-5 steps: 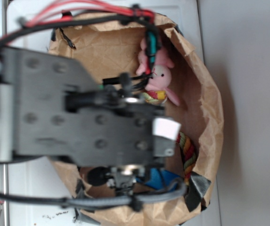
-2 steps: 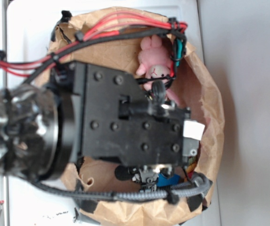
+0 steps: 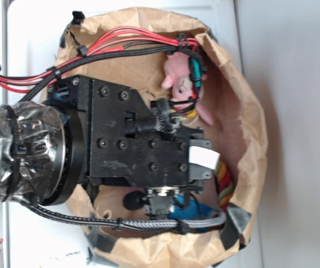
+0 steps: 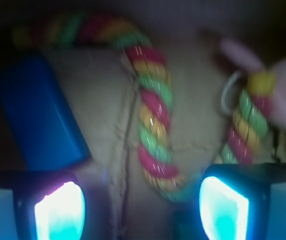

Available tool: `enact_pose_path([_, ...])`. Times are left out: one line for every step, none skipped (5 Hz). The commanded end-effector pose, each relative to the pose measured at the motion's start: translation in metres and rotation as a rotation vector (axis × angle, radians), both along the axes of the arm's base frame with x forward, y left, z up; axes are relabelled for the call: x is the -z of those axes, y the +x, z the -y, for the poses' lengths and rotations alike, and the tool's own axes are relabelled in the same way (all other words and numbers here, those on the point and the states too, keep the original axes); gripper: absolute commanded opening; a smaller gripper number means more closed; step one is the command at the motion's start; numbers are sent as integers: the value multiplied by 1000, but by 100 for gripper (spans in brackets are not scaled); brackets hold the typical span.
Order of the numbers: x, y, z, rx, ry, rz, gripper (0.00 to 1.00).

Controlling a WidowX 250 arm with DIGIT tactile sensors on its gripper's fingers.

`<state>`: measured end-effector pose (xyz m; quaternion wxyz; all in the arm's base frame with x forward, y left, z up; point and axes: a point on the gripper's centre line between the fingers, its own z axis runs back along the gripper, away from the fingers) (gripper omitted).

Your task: Grab the blue block.

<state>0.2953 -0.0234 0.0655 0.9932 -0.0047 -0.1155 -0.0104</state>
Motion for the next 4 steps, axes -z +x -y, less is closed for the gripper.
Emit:
enact_pose_path([-28,-9,30,98,-66,74,100])
enact_pose_path([-28,-7,36,112,-72,99,100])
enact_pose_path([-23,0,37,111,-77,93,100])
enact_pose_path([-17,7,36,140,-117,80,100])
